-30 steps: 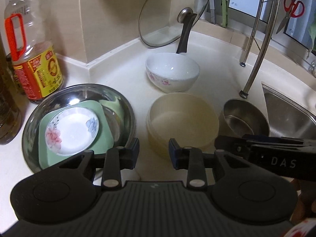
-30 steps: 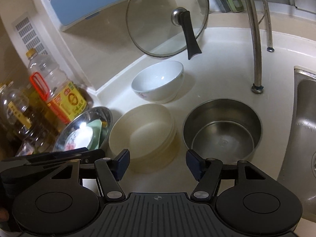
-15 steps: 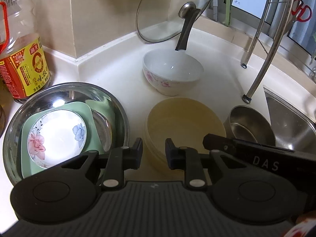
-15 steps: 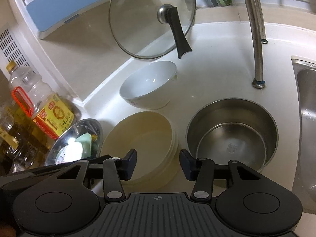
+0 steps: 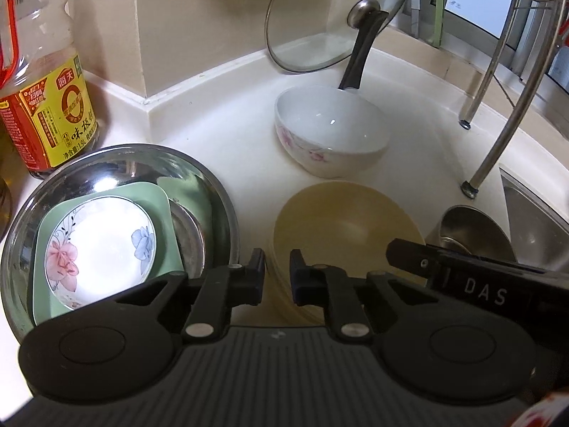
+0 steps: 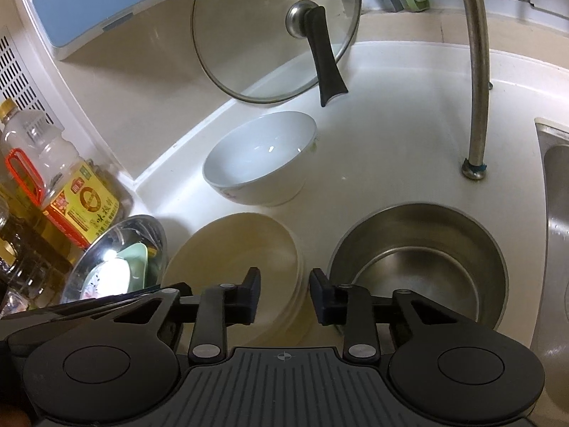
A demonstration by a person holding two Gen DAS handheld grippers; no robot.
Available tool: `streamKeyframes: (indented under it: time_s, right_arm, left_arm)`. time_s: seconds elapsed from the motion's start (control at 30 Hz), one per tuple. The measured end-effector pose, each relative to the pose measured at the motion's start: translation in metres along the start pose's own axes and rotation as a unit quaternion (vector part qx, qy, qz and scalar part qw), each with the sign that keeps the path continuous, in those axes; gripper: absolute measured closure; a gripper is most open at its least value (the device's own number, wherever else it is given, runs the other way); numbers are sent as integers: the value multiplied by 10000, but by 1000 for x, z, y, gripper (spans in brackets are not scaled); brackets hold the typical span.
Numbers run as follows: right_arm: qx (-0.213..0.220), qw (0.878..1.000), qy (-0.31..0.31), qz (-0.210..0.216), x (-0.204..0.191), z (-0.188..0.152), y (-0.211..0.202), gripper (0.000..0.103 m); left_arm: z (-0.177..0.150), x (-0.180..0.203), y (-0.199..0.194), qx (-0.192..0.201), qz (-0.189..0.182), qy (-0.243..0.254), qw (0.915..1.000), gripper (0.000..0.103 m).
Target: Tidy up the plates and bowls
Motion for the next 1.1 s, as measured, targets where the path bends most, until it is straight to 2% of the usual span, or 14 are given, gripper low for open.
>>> streamKeyframes:
  time_s: [0.2, 0.7, 1.1]
  right_arm:
    - [-50, 9998, -143, -92, 0, 5, 7, 89]
    - [-188, 9996, -149, 129, -9, 16, 3, 92]
    - [86, 9989, -171, 424, -26, 44, -22, 92]
  left_arm:
    - [2, 0, 2, -7, 131, 46, 9999, 90]
    - [9, -6, -11, 103, 200, -5, 9997, 91]
    - [38, -6, -34, 461, 305, 46, 9985, 91]
Point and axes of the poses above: each gripper's, at about its wrist camera, not at the fingertips, and y roughly the way its jaws point, x to its right, z to its top, the point moved 7 cm from there along y, roughly the way its jaws point, and after that the axes turned 15 degrees about y, right-handed, at the moved point
